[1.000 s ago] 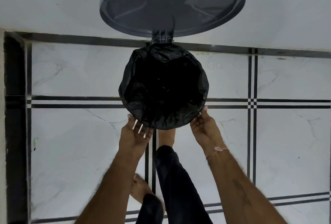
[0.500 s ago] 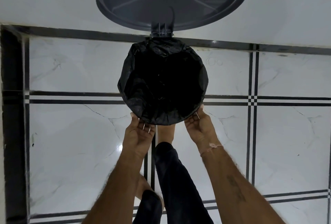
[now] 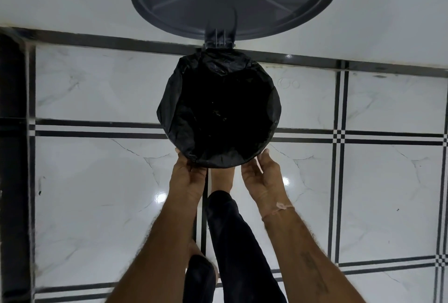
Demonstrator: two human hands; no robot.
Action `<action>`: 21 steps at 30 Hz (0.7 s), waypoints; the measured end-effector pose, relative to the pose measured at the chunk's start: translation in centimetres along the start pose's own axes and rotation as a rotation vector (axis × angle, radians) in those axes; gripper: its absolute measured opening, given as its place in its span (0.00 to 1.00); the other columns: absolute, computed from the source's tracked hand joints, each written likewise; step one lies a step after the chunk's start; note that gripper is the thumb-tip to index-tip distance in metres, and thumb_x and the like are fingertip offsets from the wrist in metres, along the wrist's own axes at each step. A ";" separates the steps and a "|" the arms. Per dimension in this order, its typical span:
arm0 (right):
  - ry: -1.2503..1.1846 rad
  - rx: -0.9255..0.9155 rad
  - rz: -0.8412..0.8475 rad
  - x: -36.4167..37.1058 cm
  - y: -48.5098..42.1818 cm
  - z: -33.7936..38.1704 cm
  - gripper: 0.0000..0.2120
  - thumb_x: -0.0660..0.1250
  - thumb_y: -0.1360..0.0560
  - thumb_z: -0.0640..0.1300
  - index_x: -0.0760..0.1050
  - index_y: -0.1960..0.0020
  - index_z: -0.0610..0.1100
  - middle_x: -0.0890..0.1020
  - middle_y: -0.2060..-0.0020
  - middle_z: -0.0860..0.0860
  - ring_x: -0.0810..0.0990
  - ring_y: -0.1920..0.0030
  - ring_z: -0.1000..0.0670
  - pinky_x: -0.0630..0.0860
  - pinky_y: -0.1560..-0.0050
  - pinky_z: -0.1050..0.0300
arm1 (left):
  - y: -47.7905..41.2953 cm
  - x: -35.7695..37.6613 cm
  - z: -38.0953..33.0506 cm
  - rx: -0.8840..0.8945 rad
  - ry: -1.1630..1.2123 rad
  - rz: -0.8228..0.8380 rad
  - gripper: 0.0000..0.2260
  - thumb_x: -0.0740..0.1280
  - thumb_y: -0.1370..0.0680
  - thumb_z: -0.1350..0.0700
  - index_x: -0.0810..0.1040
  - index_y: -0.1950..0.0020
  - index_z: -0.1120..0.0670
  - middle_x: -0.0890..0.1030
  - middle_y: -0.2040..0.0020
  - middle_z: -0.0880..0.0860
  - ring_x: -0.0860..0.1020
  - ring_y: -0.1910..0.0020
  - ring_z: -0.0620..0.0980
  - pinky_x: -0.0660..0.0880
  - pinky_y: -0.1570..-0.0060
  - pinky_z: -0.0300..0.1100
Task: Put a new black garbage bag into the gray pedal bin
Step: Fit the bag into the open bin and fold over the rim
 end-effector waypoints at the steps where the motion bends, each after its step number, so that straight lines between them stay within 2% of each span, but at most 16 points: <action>1: 0.024 0.018 -0.013 0.2 0.3 -0.3 0.13 0.69 0.19 0.49 0.81 0.42 0.39 0.82 0.42 0.43 0.84 0.45 0.45 0.86 0.59 0.50 | 0.2 0.2 0.2 -0.026 -0.012 -0.046 0.14 0.66 0.17 0.50 0.80 0.39 0.58 0.87 0.53 0.54 0.86 0.52 0.53 0.85 0.55 0.48; 3: 0.034 0.042 -0.016 0.7 0.9 -0.8 0.17 0.67 0.18 0.55 0.81 0.43 0.41 0.81 0.40 0.45 0.82 0.44 0.45 0.84 0.60 0.50 | 0.6 0.3 0.3 -0.058 0.002 -0.118 0.17 0.66 0.18 0.43 0.81 0.43 0.55 0.84 0.49 0.52 0.83 0.48 0.54 0.83 0.52 0.51; 5: -0.031 0.064 -0.014 1.2 1.7 -0.9 0.23 0.64 0.18 0.61 0.80 0.39 0.41 0.82 0.40 0.46 0.82 0.44 0.45 0.85 0.63 0.50 | 1.1 0.2 0.2 -0.058 0.056 -0.119 0.25 0.62 0.20 0.34 0.80 0.42 0.55 0.83 0.45 0.53 0.81 0.44 0.55 0.79 0.42 0.55; 8: -0.061 0.082 0.012 1.9 2.4 -1.1 0.29 0.64 0.20 0.65 0.79 0.34 0.43 0.82 0.38 0.47 0.82 0.43 0.44 0.82 0.50 0.42 | 2.3 0.6 0.6 -0.080 0.111 -0.115 0.33 0.63 0.23 0.30 0.78 0.35 0.56 0.81 0.39 0.55 0.80 0.40 0.57 0.75 0.36 0.60; 10: -0.061 0.090 -0.016 2.1 2.4 -1.7 0.24 0.64 0.19 0.63 0.81 0.37 0.44 0.82 0.37 0.47 0.81 0.42 0.43 0.79 0.44 0.40 | 3.0 1.4 1.3 -0.103 0.141 -0.143 0.28 0.63 0.21 0.33 0.78 0.36 0.56 0.80 0.39 0.55 0.80 0.42 0.57 0.77 0.40 0.60; 12: -0.078 0.087 -0.050 2.3 2.2 -2.2 0.19 0.65 0.18 0.59 0.82 0.43 0.44 0.81 0.36 0.46 0.81 0.40 0.43 0.77 0.36 0.39 | 3.4 2.1 1.7 -0.092 0.156 -0.165 0.20 0.63 0.18 0.40 0.80 0.38 0.54 0.80 0.38 0.55 0.80 0.45 0.56 0.78 0.47 0.56; 14: -0.102 0.080 -0.059 2.7 1.9 -2.3 0.18 0.65 0.18 0.59 0.82 0.43 0.45 0.81 0.35 0.45 0.81 0.37 0.41 0.74 0.29 0.39 | 3.4 2.8 1.6 -0.068 0.115 -0.164 0.12 0.64 0.16 0.48 0.82 0.41 0.54 0.81 0.37 0.56 0.81 0.48 0.54 0.79 0.54 0.52; 16: -0.097 0.065 -0.071 3.0 1.6 -1.7 0.21 0.64 0.18 0.61 0.82 0.39 0.45 0.82 0.38 0.44 0.81 0.38 0.40 0.76 0.32 0.40 | 2.9 2.8 0.9 -0.058 0.070 -0.159 0.10 0.63 0.16 0.55 0.83 0.47 0.57 0.84 0.44 0.57 0.83 0.53 0.53 0.80 0.56 0.49; 18: -0.039 0.047 -0.095 3.2 1.0 -0.6 0.24 0.63 0.19 0.64 0.80 0.39 0.45 0.81 0.37 0.44 0.80 0.36 0.41 0.79 0.42 0.41 | 1.9 2.1 0.0 -0.058 0.019 -0.155 0.11 0.61 0.16 0.59 0.83 0.49 0.58 0.85 0.49 0.56 0.83 0.53 0.54 0.80 0.54 0.47; 20: 0.038 0.019 -0.112 3.5 0.5 0.9 0.24 0.61 0.18 0.64 0.79 0.40 0.44 0.80 0.38 0.46 0.79 0.37 0.42 0.79 0.50 0.43 | 0.7 1.2 -0.9 -0.059 -0.037 -0.182 0.10 0.60 0.15 0.60 0.82 0.46 0.58 0.84 0.46 0.56 0.83 0.49 0.54 0.80 0.52 0.47; 21: 0.071 0.007 -0.118 3.5 0.2 1.7 0.24 0.60 0.18 0.64 0.79 0.41 0.45 0.80 0.38 0.46 0.80 0.38 0.43 0.79 0.51 0.44 | 0.5 1.1 -1.4 -0.052 -0.044 -0.200 0.10 0.60 0.15 0.59 0.81 0.45 0.58 0.84 0.43 0.57 0.83 0.48 0.54 0.80 0.51 0.48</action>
Point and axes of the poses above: each hand's wrist, its own y-axis away from the middle knuckle, its own x-axis out of the palm, z = x × y, the point moved 2 cm from there along -y, towards the middle knuckle
